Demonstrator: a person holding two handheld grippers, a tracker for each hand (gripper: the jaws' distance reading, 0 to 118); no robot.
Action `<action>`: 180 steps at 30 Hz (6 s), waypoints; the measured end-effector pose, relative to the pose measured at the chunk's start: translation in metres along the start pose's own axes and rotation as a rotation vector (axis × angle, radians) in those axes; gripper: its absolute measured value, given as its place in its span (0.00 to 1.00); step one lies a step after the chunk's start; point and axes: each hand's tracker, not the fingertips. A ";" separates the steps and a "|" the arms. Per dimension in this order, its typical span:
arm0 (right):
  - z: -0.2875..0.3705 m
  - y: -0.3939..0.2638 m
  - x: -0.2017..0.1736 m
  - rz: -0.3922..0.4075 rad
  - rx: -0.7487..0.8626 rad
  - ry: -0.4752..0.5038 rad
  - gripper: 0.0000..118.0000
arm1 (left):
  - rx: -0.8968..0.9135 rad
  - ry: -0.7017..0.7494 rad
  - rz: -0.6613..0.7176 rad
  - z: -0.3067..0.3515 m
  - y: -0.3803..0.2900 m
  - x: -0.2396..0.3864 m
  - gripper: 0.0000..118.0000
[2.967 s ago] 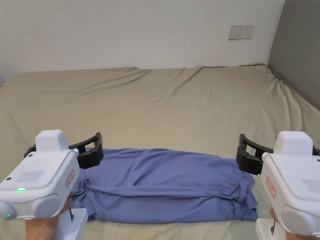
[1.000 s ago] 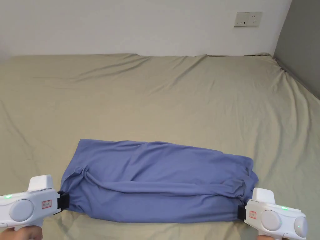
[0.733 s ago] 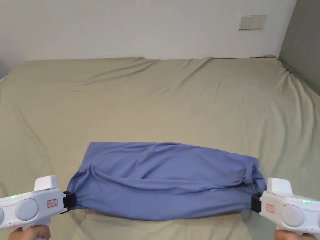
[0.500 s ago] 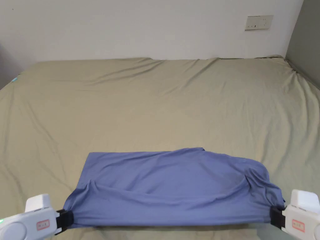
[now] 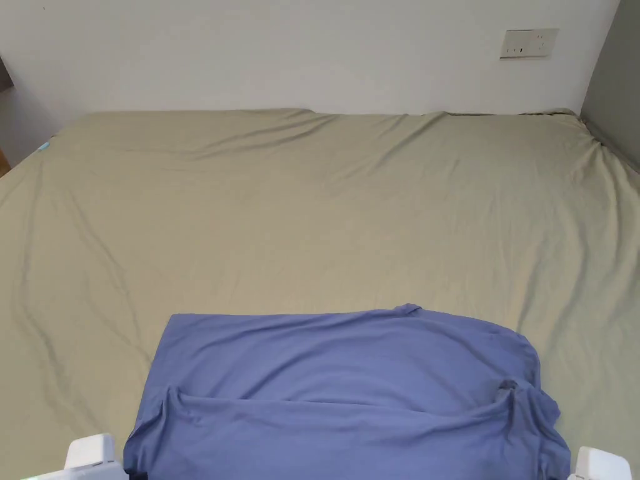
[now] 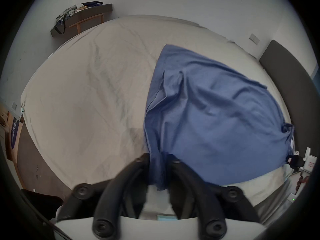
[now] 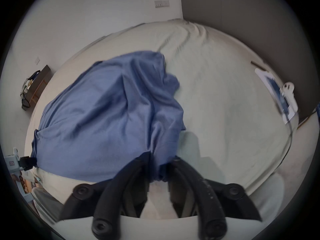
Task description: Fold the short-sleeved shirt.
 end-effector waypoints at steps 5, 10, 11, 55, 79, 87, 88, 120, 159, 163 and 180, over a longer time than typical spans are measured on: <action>0.064 0.038 -0.027 0.102 0.253 0.029 0.81 | 0.240 -0.156 0.043 0.058 0.023 0.018 0.97; 0.134 0.074 -0.062 0.151 0.582 0.103 0.86 | 0.593 -0.228 -0.023 0.135 0.054 0.064 1.00; 0.143 0.078 -0.068 0.159 0.627 0.107 0.86 | 0.654 -0.223 -0.046 0.146 0.058 0.073 1.00; 0.044 0.177 -0.104 0.255 0.739 -0.060 0.01 | 0.077 0.003 -0.204 -0.135 0.257 0.073 0.88; -0.166 0.249 -0.055 0.125 -0.012 -0.040 0.82 | 0.307 -0.167 -0.257 -0.007 0.209 0.092 0.00; -0.156 0.233 -0.060 0.201 -0.003 0.004 0.11 | 0.306 -0.155 -0.254 0.000 0.200 0.088 0.00; -0.148 0.231 -0.060 0.219 0.029 0.006 0.11 | 0.307 -0.147 -0.251 0.001 0.199 0.087 0.00; -0.003 -0.024 0.009 -0.018 0.085 0.093 0.12 | 0.079 -0.006 -0.076 -0.010 -0.010 -0.013 0.00; 0.162 0.062 -0.122 0.235 0.930 -0.010 0.01 | 0.806 -0.240 -0.103 0.142 0.059 0.106 0.00; 0.158 0.063 -0.123 0.243 0.909 -0.005 0.01 | 0.522 -0.451 0.100 0.116 0.073 0.058 0.00; 0.126 0.063 -0.138 0.266 0.819 0.017 0.01 | -0.033 -0.510 0.186 0.003 0.061 -0.086 0.49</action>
